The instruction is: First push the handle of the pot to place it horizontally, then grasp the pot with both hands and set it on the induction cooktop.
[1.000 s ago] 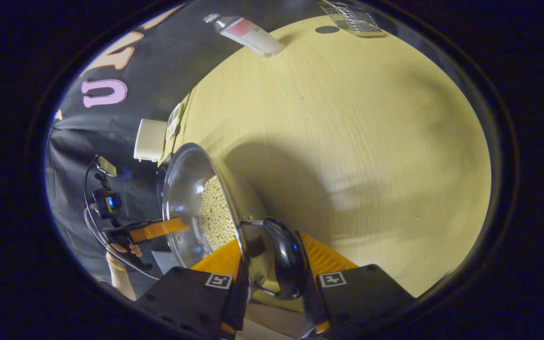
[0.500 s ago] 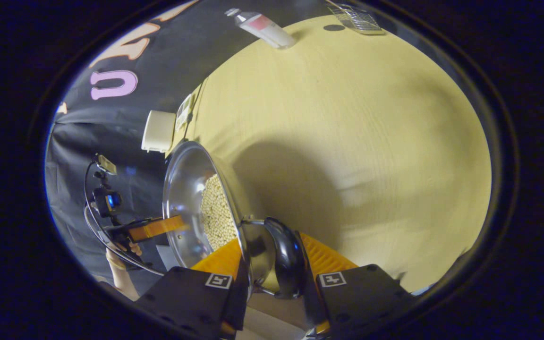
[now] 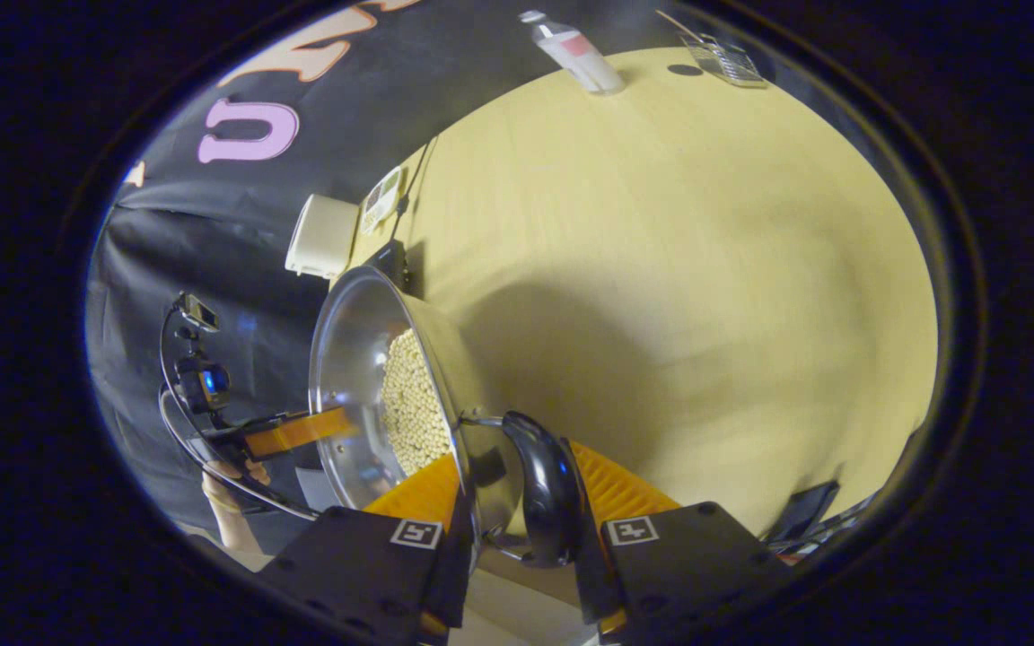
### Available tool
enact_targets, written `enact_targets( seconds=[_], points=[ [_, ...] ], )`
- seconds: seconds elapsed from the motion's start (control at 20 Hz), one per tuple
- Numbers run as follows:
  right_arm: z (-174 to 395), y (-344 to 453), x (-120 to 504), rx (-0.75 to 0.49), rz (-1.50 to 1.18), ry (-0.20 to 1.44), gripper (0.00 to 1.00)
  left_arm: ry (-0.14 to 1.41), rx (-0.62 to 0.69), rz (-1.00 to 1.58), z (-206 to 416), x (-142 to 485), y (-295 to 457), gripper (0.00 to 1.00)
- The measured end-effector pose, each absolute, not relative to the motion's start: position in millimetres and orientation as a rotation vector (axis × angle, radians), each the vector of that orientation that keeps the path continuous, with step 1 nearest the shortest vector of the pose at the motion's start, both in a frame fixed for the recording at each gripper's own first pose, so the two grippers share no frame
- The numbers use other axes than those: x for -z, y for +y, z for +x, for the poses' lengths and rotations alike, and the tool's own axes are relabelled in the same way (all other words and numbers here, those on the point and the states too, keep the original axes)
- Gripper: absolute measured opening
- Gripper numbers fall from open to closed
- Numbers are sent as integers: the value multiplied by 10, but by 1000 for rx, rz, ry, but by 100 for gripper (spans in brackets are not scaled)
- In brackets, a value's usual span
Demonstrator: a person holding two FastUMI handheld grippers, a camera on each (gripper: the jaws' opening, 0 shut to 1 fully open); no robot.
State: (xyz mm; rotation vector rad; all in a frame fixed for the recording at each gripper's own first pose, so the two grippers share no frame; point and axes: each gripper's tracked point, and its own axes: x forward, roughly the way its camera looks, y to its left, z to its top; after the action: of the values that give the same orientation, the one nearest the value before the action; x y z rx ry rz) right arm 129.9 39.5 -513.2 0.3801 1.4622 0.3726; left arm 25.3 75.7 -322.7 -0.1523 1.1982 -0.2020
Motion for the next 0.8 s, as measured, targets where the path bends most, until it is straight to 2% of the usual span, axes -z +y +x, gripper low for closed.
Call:
enact_targets(
  seconds=[0.05,0.1,0.45,0.6,0.65,0.8],
  points=[
    [1296,385,5122,-363,371,1454,51,1193,213,-150,253,3225,903,57],
    [1292,365,5108,-352,370,1447,46,1182,224,-146,264,3210,1064,57],
    [1308,205,5000,-314,395,1404,46,1112,258,-106,448,3144,2152,59],
    [1366,202,4988,-305,379,1381,46,1088,245,-106,613,3138,2462,57],
    [1356,229,4983,-306,374,1378,52,1078,240,-107,669,3136,2545,57],
    [1387,269,4957,-321,352,1381,52,1050,217,-106,858,3136,2767,58]
  ],
)
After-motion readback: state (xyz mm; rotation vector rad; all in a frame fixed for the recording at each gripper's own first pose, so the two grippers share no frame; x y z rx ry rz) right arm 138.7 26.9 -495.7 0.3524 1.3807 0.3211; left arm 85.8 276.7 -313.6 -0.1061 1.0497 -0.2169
